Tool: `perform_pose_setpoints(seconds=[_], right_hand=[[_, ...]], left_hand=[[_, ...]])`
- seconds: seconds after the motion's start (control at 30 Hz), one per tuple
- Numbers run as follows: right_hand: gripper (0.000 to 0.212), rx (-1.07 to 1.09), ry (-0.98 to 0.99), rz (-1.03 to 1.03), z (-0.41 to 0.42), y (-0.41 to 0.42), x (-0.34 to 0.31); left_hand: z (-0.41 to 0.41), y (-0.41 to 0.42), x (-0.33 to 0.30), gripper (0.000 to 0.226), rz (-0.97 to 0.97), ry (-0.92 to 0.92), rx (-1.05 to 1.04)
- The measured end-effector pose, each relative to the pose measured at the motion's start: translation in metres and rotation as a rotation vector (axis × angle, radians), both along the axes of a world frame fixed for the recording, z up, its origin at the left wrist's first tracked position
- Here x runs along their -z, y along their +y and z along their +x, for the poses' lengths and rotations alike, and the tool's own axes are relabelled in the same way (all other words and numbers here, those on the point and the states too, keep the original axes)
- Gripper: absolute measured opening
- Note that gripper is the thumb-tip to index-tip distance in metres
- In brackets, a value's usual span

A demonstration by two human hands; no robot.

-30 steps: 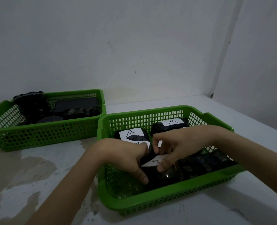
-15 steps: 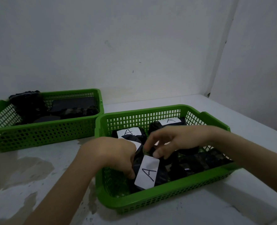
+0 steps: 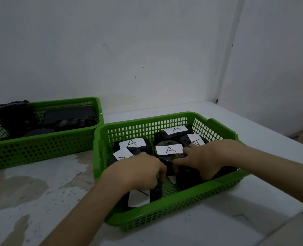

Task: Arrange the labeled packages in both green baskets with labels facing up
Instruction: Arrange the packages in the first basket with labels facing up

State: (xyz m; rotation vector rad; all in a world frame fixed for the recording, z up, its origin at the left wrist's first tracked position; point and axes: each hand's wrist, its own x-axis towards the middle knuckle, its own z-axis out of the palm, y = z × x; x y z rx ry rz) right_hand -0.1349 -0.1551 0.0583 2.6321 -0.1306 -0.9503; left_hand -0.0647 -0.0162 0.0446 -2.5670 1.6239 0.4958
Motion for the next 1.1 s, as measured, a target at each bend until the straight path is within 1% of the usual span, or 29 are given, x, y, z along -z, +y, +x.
perform_pose_setpoints(seconds=[0.07,0.13,0.2,0.27,0.33,0.43,0.47,0.5,0.53,0.57,0.6,0.67,0.7,0.73,0.77,0.8,0.83,0.9,0.97,1.0,1.07,1.1], right_hand=[[0.07,-0.008,-0.055,-0.029,0.0,0.002,0.006],[0.066,-0.009,-0.12,0.001,0.001,0.001,0.008],[0.064,-0.016,-0.122,0.075,0.003,-0.002,0.003],[0.065,0.027,-0.088,0.209,0.004,-0.012,-0.009],[0.069,0.109,-0.143,0.433,0.001,-0.03,-0.027],[0.07,0.275,-0.395,0.931,-0.012,-0.05,-0.052],[0.065,0.342,-0.48,1.093,-0.015,-0.056,-0.054],[0.057,0.408,-0.551,1.208,-0.017,-0.06,-0.053],[0.048,0.463,-0.581,1.26,-0.019,-0.062,-0.049],[0.038,0.505,-0.561,1.244,-0.02,-0.064,-0.043],[0.033,0.527,-0.49,1.165,-0.021,-0.067,-0.036],[0.027,0.487,-0.213,0.854,-0.022,-0.067,-0.022],[0.031,0.447,-0.08,0.672,-0.022,-0.065,-0.017],[0.039,0.39,-0.006,0.496,-0.021,-0.064,-0.013],[0.046,0.332,0.027,0.349,-0.02,-0.062,-0.01],[0.051,0.297,0.02,0.248,-0.019,-0.059,-0.008],[0.053,0.281,-0.015,0.209,-0.018,-0.056,-0.009],[0.052,0.269,-0.122,0.273,-0.018,-0.052,-0.013],[0.046,0.25,-0.247,0.423,-0.021,-0.043,-0.022],[0.043,0.23,-0.28,0.507,-0.025,-0.038,-0.028],[0.041,0.183,-0.229,0.635,-0.037,-0.023,-0.035],[0.041,0.165,-0.169,0.627,-0.044,-0.015,-0.035]], left_hand=[[-0.001,-0.001,0.001,0.042,0.019,-0.026,0.009],[0.0,-0.002,0.004,0.042,0.041,-0.047,0.023],[0.001,-0.002,0.007,0.042,0.071,-0.025,0.027],[0.002,-0.002,0.01,0.043,0.092,-0.007,0.016],[0.004,-0.002,0.012,0.045,0.087,-0.005,0.004],[0.007,-0.002,0.013,0.044,0.048,-0.009,-0.011],[0.007,-0.002,0.013,0.045,0.033,-0.004,-0.02],[0.008,-0.001,0.013,0.046,0.021,0.0,-0.023],[0.009,-0.002,0.014,0.048,0.015,-0.002,-0.017],[0.01,-0.002,0.014,0.049,0.013,-0.004,-0.002],[0.01,-0.003,0.015,0.048,0.01,0.001,0.016],[0.009,-0.004,0.016,0.046,0.017,0.025,0.044],[0.008,-0.005,0.015,0.047,0.027,0.035,0.059],[0.007,-0.005,0.015,0.048,0.035,0.048,0.074],[0.006,-0.005,0.015,0.05,0.043,0.062,0.085],[0.005,-0.006,0.015,0.051,0.047,0.074,0.092],[0.005,-0.005,0.015,0.051,0.045,0.077,0.1],[0.004,-0.005,0.013,0.052,0.049,0.057,0.116],[0.002,-0.004,0.007,0.051,0.051,0.043,0.114],[0.0,-0.002,0.002,0.052,0.042,0.058,0.098],[-0.005,0.007,-0.014,0.057,0.048,0.13,0.06],[-0.008,0.014,-0.022,0.059,0.083,0.167,0.06]])
